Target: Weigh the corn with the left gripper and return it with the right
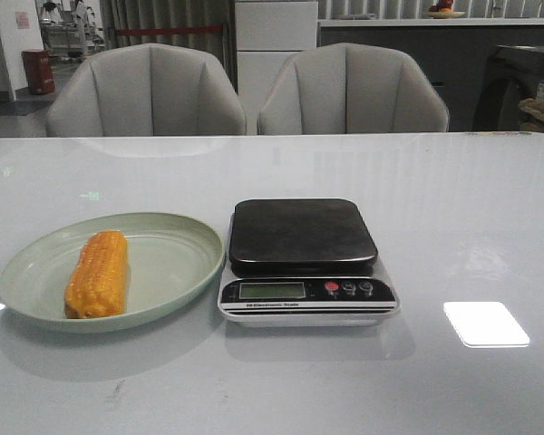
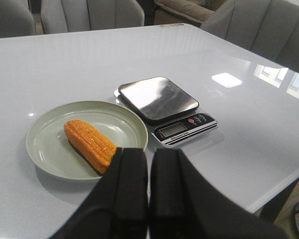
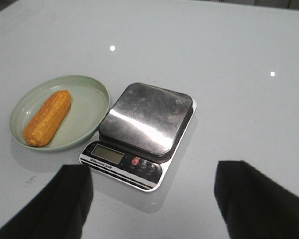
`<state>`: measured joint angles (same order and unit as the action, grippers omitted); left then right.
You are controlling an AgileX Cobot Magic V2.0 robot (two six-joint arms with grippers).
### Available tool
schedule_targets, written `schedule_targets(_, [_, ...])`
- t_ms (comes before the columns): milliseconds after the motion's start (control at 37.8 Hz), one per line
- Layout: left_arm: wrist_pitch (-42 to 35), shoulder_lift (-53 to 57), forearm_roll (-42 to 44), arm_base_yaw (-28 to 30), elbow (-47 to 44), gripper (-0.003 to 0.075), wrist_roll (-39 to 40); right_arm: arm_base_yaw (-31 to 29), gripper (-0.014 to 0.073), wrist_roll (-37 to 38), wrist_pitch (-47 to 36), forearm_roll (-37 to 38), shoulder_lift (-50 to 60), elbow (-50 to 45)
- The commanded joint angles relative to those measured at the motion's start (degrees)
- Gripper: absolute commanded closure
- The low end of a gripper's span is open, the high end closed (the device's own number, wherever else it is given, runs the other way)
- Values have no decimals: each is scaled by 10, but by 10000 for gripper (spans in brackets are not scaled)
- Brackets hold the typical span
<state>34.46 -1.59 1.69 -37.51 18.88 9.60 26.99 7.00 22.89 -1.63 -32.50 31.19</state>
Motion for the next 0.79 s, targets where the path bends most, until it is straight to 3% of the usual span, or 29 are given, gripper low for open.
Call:
schedule_targets(0, [-45,-6,0,0,15,606,0,-3,-10,-11,-74,6,71,-30])
schedule_targets(185, [-45,-6,0,0,15,606,0,-3,-10,-11,-100,6,209,-114])
schedule_targets(397, [-45,-6,0,0,15,606,0,-3,-3,-11,-151,7,234,-183])
schedule_targets(502, [-45,-6,0,0,15,606,0,-3,132,-11,-165,7,234,-192])
schedule_targets(582, [-45,-6,0,0,15,606,0,-3,379,-11,-162,7,234,-192])
schedule_targets(635, [-45,-6,0,0,15,606,0,-3,481,-11,-161,7,234,-192])
schedule_targets(767, [-45,-6,0,0,15,606,0,-3,417,-11,-162,7,234,-192])
